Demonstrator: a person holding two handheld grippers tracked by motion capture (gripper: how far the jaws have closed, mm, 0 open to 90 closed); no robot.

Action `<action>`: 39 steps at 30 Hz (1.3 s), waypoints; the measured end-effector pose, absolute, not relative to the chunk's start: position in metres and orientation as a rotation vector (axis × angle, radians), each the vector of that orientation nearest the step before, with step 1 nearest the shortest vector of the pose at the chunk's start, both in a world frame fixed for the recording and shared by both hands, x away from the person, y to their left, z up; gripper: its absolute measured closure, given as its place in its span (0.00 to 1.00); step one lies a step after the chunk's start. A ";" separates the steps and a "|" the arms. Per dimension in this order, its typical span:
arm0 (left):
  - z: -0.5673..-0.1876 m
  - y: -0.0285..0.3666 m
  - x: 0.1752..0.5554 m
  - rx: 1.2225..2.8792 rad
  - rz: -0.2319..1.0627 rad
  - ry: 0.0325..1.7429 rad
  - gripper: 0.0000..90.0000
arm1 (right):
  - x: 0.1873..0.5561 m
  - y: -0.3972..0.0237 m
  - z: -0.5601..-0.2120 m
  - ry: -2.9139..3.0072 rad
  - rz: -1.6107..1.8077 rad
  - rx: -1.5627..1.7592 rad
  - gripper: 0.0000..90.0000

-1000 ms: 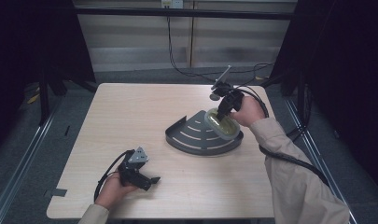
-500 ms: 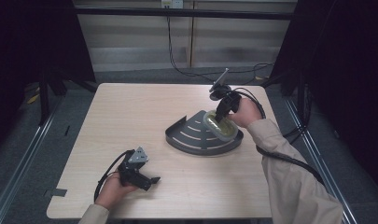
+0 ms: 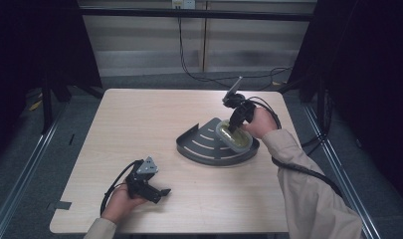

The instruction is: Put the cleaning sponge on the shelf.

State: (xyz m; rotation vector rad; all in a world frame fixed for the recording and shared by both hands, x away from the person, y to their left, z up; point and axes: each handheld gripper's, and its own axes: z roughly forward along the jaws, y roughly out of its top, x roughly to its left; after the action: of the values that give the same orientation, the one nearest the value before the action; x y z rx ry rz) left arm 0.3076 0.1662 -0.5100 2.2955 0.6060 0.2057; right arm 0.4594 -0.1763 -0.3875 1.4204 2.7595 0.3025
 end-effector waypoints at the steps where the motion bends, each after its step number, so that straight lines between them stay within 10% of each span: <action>1: -0.510 0.166 0.308 2.295 0.206 0.606 0.00 | 0.460 -0.177 -0.388 2.760 0.300 1.424 0.79; 39: -0.510 0.166 0.308 2.295 0.206 0.607 0.00 | 0.465 -0.187 -0.412 2.782 0.255 1.427 0.79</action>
State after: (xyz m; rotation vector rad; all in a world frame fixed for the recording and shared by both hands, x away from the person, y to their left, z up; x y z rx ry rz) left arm 0.3075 0.1661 -0.5100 2.2950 0.6066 0.2061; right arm 0.4645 -0.1873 -0.4125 1.4270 2.7818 0.2546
